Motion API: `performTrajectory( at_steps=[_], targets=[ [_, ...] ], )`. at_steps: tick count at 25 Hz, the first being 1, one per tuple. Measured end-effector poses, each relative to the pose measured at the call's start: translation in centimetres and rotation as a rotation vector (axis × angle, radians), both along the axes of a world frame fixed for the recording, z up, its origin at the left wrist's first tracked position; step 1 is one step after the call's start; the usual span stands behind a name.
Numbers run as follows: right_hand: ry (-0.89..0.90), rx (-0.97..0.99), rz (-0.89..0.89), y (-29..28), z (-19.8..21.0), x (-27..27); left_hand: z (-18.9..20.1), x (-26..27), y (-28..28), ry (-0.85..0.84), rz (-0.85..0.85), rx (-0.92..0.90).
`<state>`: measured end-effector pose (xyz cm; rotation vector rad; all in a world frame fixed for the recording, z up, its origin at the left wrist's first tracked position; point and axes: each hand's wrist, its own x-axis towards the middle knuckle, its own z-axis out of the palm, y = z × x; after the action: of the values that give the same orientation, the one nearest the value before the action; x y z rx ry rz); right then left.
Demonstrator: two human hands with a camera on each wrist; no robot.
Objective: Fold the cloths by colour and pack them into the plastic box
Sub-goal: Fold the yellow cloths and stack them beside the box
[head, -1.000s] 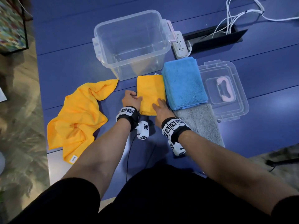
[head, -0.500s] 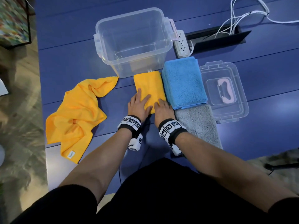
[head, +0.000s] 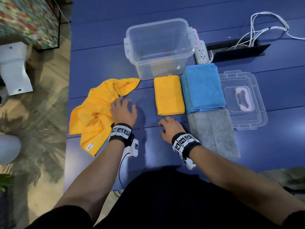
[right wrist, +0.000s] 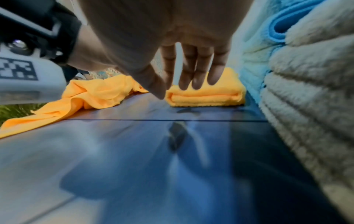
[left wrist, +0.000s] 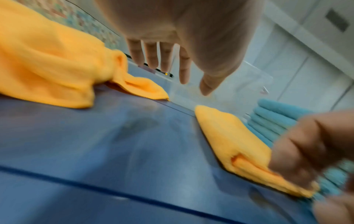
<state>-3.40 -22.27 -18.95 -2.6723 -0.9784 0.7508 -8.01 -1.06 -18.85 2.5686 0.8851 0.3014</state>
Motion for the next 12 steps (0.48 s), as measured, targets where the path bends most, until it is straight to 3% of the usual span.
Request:
performTrajectory(
  at_steps=[2,6,8,12],
  targets=[
    [0.047,-0.090,0.037,0.6,-0.5,-1.9,-0.1,-4.0,2.8,0.020,0.157,0.018],
    [-0.014,-0.164,0.072,3.5,-0.9,-5.6,-1.0,-11.8,6.6,0.308,0.402,-0.138],
    [-0.010,-0.190,0.091,5.0,-0.7,-6.9,-1.9,-14.6,7.6,0.398,0.423,-0.189],
    [-0.019,-0.230,0.043,7.1,-0.6,-8.1,-2.4,-16.7,9.0,0.395,0.312,-0.208]
  ],
)
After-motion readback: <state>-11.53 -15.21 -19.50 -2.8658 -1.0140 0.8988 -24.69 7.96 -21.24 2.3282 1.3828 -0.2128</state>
